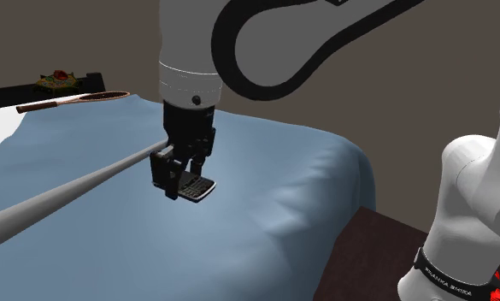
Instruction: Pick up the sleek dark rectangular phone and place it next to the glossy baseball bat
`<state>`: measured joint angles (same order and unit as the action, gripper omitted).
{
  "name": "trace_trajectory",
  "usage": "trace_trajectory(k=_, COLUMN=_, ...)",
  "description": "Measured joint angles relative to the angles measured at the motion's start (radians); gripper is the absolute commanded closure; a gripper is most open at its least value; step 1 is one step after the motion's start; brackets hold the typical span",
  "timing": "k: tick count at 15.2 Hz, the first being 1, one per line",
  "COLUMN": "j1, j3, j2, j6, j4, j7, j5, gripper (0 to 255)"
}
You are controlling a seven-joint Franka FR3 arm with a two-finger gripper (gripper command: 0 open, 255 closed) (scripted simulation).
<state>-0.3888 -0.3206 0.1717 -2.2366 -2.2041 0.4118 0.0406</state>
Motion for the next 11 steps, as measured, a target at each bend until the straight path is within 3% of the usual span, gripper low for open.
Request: trace_trajectory(k=11, j1=0.003, j3=-0.013, j2=-0.062, j6=-0.147, j4=-0.090, j7=0.041, j5=0.035, gripper=255)
